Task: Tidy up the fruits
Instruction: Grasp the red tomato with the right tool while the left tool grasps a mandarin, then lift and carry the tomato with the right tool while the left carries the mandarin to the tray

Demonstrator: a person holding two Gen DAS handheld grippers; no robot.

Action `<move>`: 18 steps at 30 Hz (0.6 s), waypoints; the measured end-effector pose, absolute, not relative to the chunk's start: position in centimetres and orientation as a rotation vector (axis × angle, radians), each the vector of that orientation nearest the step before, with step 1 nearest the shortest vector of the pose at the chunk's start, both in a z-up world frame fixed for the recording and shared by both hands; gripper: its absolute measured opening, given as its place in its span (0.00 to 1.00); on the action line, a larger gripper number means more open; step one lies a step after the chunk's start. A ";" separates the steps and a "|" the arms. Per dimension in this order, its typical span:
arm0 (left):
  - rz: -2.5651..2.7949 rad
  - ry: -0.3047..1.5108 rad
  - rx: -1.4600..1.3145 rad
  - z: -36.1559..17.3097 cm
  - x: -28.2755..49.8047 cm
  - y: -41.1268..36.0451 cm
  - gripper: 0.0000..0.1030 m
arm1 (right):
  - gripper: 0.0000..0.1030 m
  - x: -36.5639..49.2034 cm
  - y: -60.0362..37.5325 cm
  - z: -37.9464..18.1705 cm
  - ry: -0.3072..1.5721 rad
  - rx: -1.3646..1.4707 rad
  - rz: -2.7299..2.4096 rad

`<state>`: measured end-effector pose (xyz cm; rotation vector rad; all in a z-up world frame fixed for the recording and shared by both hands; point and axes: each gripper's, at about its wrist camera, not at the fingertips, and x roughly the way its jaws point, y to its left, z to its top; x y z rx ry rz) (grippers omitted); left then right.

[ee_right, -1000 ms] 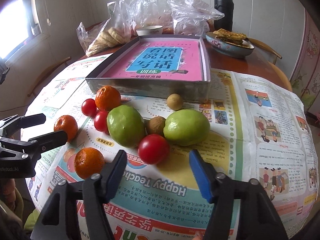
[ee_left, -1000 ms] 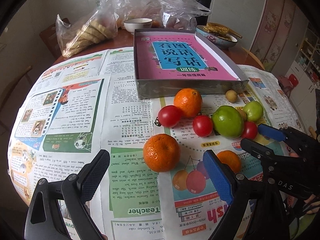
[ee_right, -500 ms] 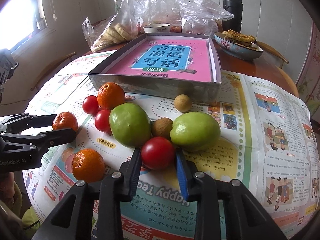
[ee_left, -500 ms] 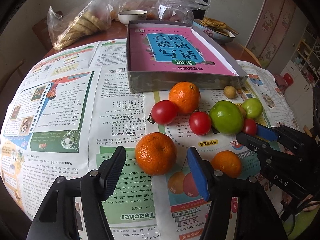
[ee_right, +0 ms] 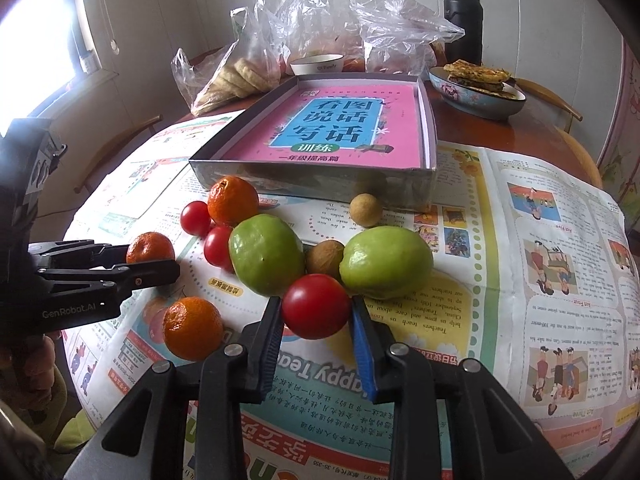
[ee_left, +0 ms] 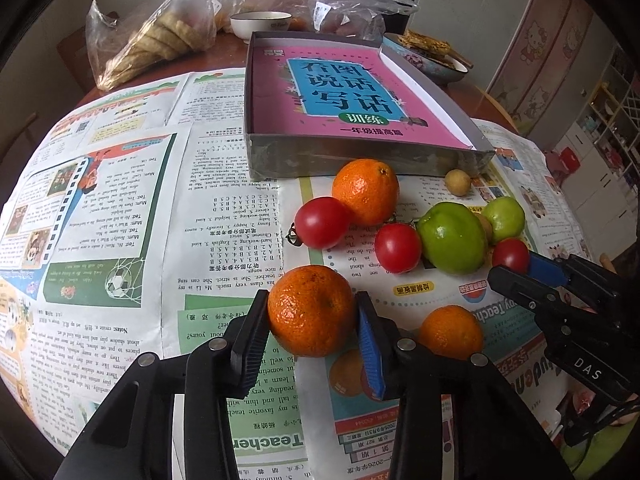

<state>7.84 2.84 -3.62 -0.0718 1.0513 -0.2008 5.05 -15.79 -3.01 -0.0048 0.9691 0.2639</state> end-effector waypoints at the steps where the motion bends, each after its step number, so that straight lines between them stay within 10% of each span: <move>1: -0.206 1.051 -0.075 -3.6 7.8 2.8 0.41 | 0.32 5.0 -15.8 -2.9 0.966 -0.003 0.264; 18: -0.193 0.974 -0.094 -0.5 8.0 4.0 0.41 | 0.32 5.9 -16.8 -0.3 0.899 0.024 0.259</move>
